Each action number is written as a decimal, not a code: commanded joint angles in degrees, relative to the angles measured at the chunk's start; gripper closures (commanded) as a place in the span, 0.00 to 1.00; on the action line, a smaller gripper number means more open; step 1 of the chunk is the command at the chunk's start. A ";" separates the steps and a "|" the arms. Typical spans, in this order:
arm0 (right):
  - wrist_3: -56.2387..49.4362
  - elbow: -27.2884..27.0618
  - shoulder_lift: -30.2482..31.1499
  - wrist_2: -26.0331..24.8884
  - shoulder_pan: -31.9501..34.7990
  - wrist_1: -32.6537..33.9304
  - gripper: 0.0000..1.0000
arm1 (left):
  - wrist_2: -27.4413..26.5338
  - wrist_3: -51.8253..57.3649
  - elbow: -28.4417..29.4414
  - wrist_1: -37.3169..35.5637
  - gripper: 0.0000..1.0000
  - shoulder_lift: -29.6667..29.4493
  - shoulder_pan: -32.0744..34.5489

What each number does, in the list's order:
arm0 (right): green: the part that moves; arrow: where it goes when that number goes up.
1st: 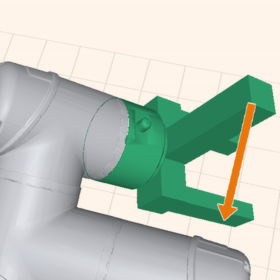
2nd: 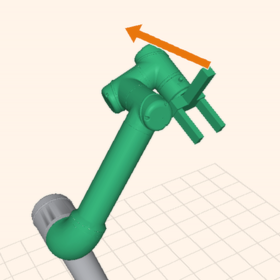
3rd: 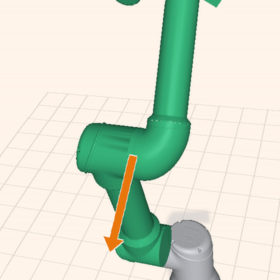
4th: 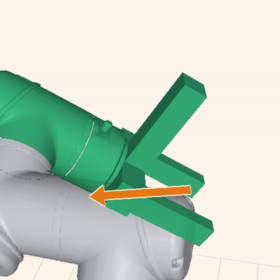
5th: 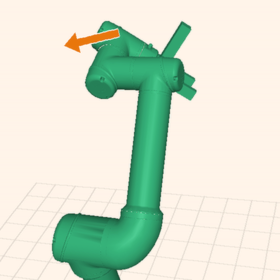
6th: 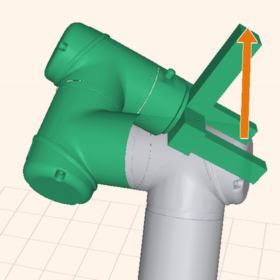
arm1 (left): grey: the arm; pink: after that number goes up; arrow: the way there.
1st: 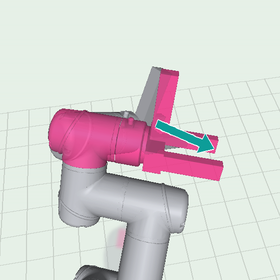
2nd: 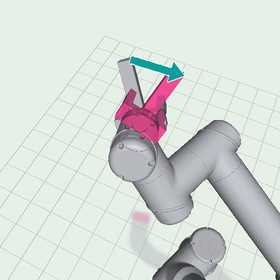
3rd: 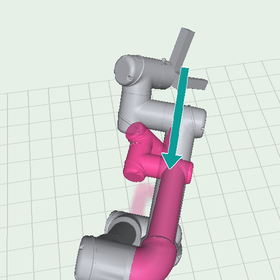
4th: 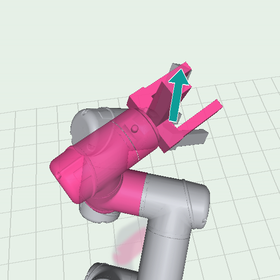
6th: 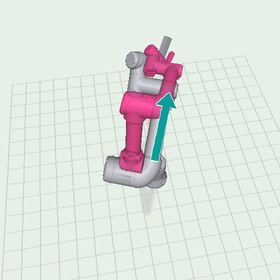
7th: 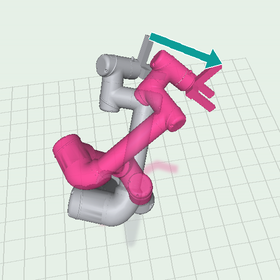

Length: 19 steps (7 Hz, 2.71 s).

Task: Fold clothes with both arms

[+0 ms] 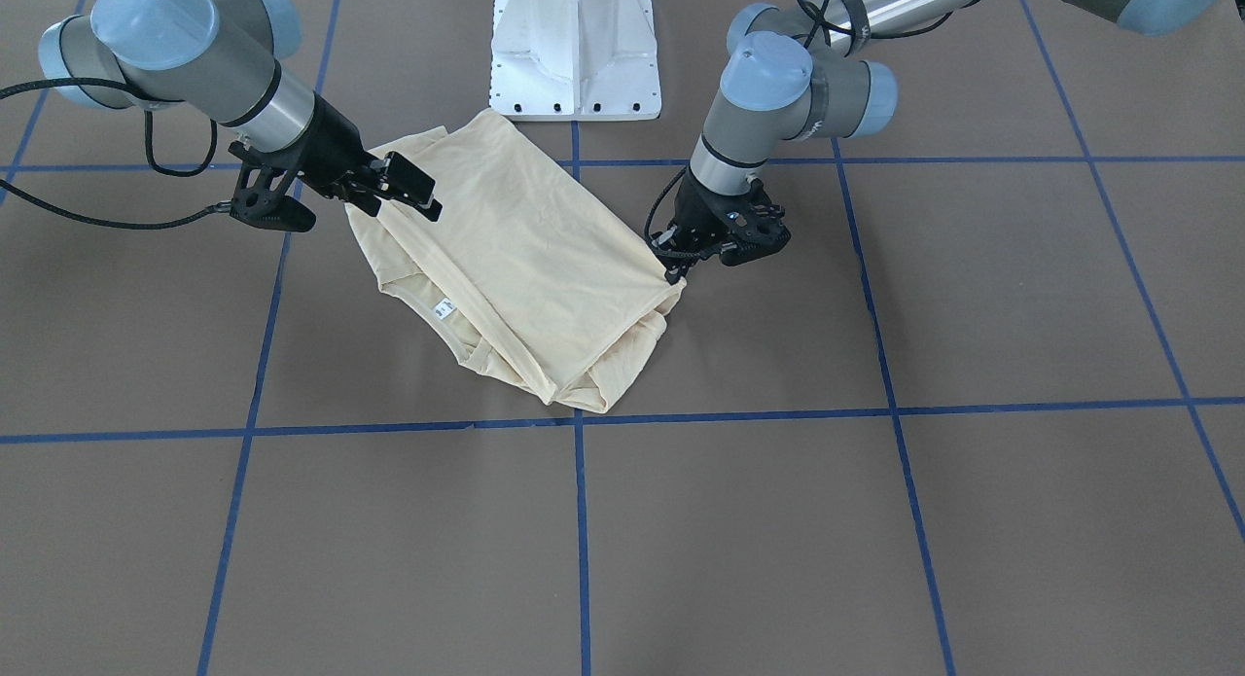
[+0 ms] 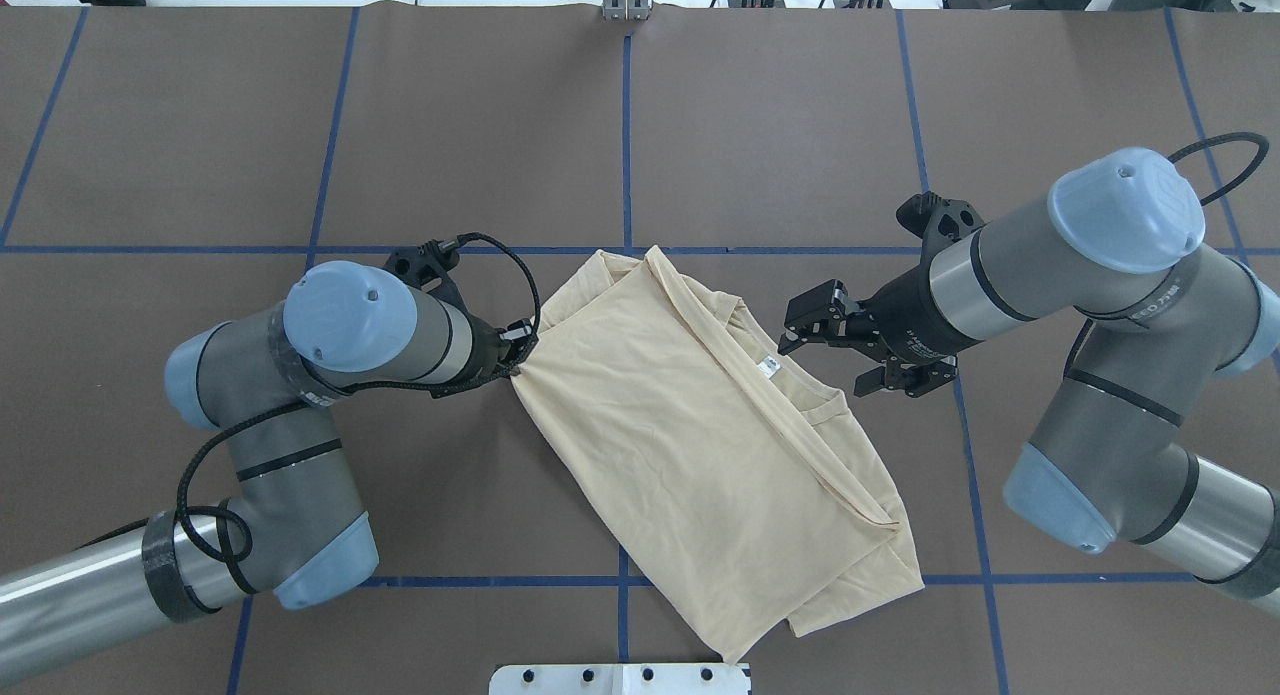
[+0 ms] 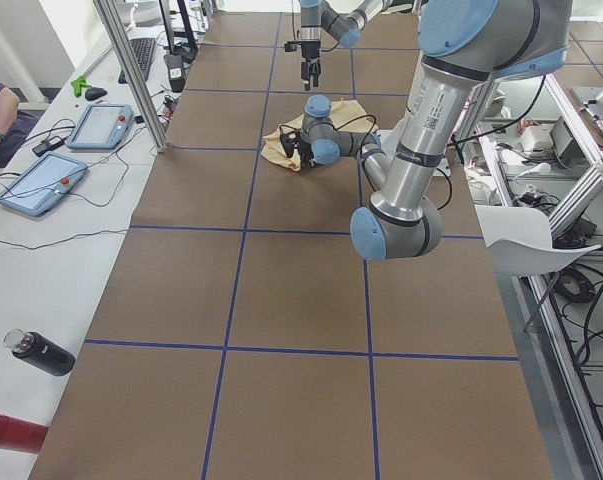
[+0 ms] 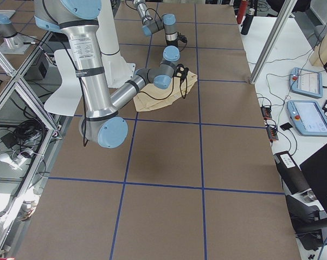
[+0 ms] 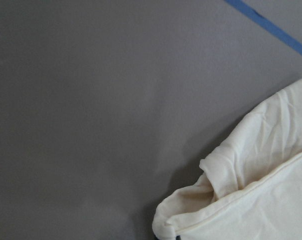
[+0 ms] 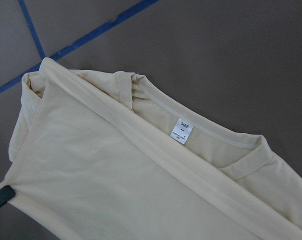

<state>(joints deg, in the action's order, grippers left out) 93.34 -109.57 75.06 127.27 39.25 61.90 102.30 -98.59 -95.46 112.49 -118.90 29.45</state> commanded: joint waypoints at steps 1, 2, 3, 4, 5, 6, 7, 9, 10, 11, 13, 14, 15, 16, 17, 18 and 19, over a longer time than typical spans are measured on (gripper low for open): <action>0.09 -0.03 0.00 0.00 -0.05 0.07 0.00 | 0.00 4.70 7.61 0.54 1.00 -4.21 4.46; 0.17 0.05 0.00 0.00 -0.14 0.07 0.00 | 0.00 4.99 12.27 1.06 1.00 -7.63 6.65; 0.18 0.05 0.00 0.00 -0.14 0.07 0.00 | -0.61 6.29 16.23 3.50 1.00 -10.19 7.54; 0.09 0.05 0.09 -0.96 -0.14 0.07 0.00 | -4.18 6.39 19.67 9.97 1.00 -11.52 7.72; 0.09 -0.03 0.17 -2.45 -0.31 0.07 0.00 | -5.35 6.39 24.23 14.30 1.00 -13.62 8.25; 0.09 -0.03 0.18 -2.55 -0.32 0.07 0.00 | -5.88 6.39 28.54 16.78 1.00 -16.08 8.95; 0.09 -0.03 0.18 -2.55 -0.32 0.07 0.00 | -6.32 6.39 29.71 17.93 1.00 -16.10 9.13; 0.09 -0.12 0.09 -4.91 -1.10 0.07 0.00 | -7.11 6.39 29.72 17.94 0.70 -16.10 9.31; 0.09 -0.12 -0.35 -6.66 -1.80 0.07 0.00 | -7.20 8.40 29.63 17.86 0.01 -15.75 9.40; 0.00 -0.12 -0.53 -7.55 -2.51 0.15 0.00 | -7.12 10.77 28.85 17.68 0.00 -15.58 10.09; -0.87 -0.12 -2.97 -15.33 -7.40 4.51 0.00 | -6.24 16.21 20.29 17.15 0.00 -9.99 11.32; -6.27 -0.12 -7.34 -19.47 -10.48 13.16 0.00 | -3.89 18.15 14.66 16.11 0.00 -5.51 11.77; -11.29 -0.12 -10.34 -24.56 -14.08 20.82 0.00 | -3.08 20.17 8.69 14.10 0.00 -2.07 11.94; -17.08 0.14 -10.98 -29.66 -17.77 23.25 0.00 | -2.99 20.45 4.28 11.81 0.00 0.57 12.03; -21.49 1.79 -12.90 -33.62 -20.24 25.62 0.00 | -1.59 20.46 2.84 11.62 0.00 2.51 12.03; -24.49 3.64 -14.49 -34.18 -20.70 27.82 0.00 | -1.41 20.46 2.31 11.53 0.00 2.70 12.03; -26.26 5.05 -14.59 -34.19 -21.05 28.01 0.00 | -1.40 20.46 2.39 11.53 0.00 2.79 11.95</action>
<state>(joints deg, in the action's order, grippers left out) 70.16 -106.40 61.33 93.94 19.05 88.62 100.67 -78.18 -92.60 124.16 -116.57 41.46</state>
